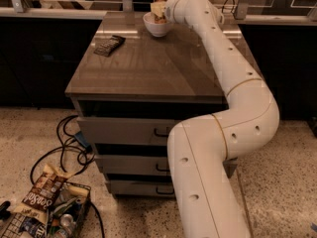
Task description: Place orange can into white bowl
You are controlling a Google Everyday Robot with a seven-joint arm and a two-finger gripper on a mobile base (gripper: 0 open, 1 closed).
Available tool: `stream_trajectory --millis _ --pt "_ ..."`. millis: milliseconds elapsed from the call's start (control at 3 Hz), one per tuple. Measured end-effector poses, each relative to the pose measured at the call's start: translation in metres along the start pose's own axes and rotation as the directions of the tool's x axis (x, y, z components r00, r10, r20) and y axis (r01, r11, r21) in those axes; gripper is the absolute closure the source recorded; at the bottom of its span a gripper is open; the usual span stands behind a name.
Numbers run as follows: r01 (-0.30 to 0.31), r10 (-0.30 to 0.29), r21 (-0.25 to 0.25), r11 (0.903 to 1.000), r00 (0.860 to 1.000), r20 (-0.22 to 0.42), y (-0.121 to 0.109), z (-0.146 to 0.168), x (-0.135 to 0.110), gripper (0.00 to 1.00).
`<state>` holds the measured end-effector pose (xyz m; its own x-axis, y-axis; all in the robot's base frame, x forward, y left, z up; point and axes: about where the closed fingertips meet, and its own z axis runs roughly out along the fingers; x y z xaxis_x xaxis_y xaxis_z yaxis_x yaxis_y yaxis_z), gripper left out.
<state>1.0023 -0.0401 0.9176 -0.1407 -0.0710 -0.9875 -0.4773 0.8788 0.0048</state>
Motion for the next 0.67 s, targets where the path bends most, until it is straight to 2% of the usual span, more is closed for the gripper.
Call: stream_trajectory --millis 333,667 --pt "-0.001 0.001 -0.002 1.0000 1.000 -0.002 0.0018 0.0018 0.0017 0.00" --pt "-0.001 0.001 -0.002 1.0000 1.000 -0.002 0.0019 0.0019 0.0018 0.00"
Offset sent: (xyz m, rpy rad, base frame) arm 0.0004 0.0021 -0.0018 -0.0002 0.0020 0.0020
